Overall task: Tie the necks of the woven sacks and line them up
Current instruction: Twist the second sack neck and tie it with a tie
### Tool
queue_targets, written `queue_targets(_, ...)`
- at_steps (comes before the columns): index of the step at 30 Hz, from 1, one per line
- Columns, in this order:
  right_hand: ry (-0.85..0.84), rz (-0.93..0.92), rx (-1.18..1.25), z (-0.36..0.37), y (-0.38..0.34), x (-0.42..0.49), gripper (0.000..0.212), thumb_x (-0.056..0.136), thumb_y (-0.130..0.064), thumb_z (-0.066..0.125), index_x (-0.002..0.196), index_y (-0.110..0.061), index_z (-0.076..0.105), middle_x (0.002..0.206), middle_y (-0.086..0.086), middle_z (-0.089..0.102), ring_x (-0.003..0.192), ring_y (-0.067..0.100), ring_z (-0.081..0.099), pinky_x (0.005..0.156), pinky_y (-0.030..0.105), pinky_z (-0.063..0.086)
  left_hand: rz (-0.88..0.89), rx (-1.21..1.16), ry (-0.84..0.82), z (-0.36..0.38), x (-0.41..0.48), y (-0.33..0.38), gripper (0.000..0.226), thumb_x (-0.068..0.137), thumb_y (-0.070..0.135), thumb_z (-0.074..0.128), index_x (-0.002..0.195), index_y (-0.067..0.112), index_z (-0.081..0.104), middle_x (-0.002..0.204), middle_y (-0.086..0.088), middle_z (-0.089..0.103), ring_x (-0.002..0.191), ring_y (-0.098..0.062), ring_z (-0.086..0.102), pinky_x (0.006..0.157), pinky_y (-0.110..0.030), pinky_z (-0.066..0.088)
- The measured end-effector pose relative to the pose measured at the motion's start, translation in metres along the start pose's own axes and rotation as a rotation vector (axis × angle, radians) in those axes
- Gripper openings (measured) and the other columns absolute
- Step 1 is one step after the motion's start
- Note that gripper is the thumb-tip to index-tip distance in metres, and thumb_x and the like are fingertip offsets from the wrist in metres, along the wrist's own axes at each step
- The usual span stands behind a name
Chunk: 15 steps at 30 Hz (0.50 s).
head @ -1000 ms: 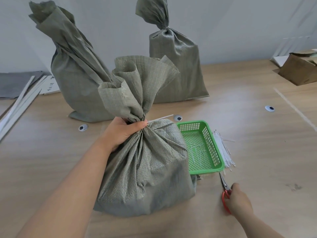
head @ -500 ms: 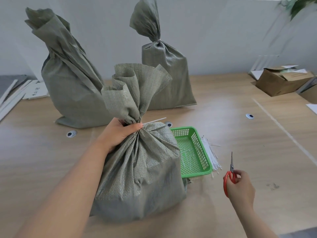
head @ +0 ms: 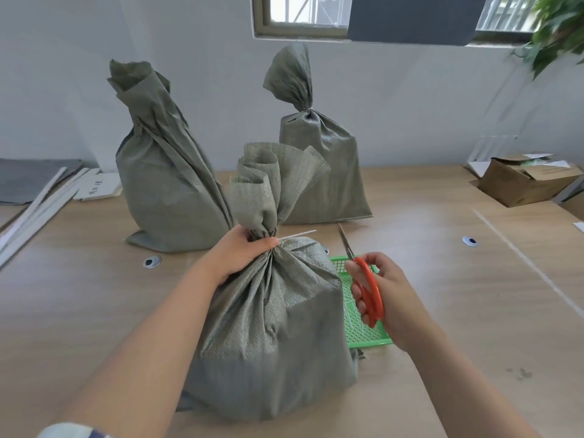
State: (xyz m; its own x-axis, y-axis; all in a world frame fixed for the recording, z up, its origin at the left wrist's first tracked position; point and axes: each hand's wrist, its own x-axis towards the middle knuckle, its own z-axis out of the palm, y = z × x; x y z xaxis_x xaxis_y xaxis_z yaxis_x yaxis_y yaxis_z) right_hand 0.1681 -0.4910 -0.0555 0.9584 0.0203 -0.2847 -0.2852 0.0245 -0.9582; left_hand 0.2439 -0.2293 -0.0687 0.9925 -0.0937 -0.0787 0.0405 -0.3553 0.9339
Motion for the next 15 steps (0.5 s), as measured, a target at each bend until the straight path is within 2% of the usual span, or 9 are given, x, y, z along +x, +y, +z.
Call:
queue_targets(2, -0.138, 0.078, 0.055, 0.011, -0.01, -0.003, 0.025, 0.093, -0.028, 0.067, 0.108, -0.012, 0.055, 0.059, 0.008, 0.052, 0.041, 0.019, 0.044, 0.036, 0.021, 0.037, -0.024, 0.003, 0.0, -0.001, 0.001, 0.001, 0.034, 0.078, 0.044, 0.074, 0.102, 0.02, 0.074, 0.099, 0.002, 0.077, 0.101, -0.017, 0.071, 0.1, -0.046, 0.051)
queue_targets(4, -0.26, 0.133, 0.098, 0.02, -0.017, -0.004, 0.023, 0.092, -0.032, 0.066, 0.099, -0.013, 0.056, 0.06, 0.009, 0.052, 0.041, 0.018, 0.044, 0.035, 0.021, 0.038, -0.046, -0.003, 0.008, -0.001, 0.002, 0.002, 0.027, 0.083, 0.039, 0.073, 0.103, 0.021, 0.073, 0.1, 0.002, 0.077, 0.101, -0.016, 0.07, 0.102, -0.046, 0.05)
queue_targets(6, -0.342, 0.199, 0.139, 0.029, -0.022, -0.003, 0.025, 0.091, -0.036, 0.064, 0.087, -0.014, 0.054, 0.059, 0.008, 0.05, 0.04, 0.017, 0.042, 0.035, 0.021, 0.037, -0.061, -0.013, 0.004, 0.0, 0.002, 0.003, 0.029, 0.081, 0.039, 0.074, 0.105, 0.021, 0.072, 0.101, 0.002, 0.077, 0.102, -0.017, 0.07, 0.102, -0.048, 0.05)
queue_targets(10, -0.375, 0.302, 0.136, 0.042, -0.031, 0.0, 0.033, 0.089, -0.04, 0.065, 0.073, -0.014, 0.052, 0.058, 0.008, 0.051, 0.04, 0.016, 0.043, 0.035, 0.02, 0.037, -0.019, 0.008, 0.036, 0.001, -0.001, 0.003, 0.028, 0.083, 0.035, 0.077, 0.106, 0.02, 0.072, 0.101, 0.003, 0.076, 0.102, -0.014, 0.069, 0.101, -0.044, 0.051)
queue_targets(15, -0.363, 0.304, 0.057, 0.055, -0.028, 0.004, 0.039, 0.091, -0.042, 0.063, 0.072, -0.01, 0.051, 0.06, 0.008, 0.052, 0.04, 0.016, 0.046, 0.037, 0.022, 0.04, 0.097, 0.164, 0.186, -0.003, -0.007, 0.0, 0.032, 0.084, 0.034, 0.077, 0.11, 0.017, 0.072, 0.105, 0.006, 0.073, 0.103, -0.011, 0.066, 0.093, -0.032, 0.05)
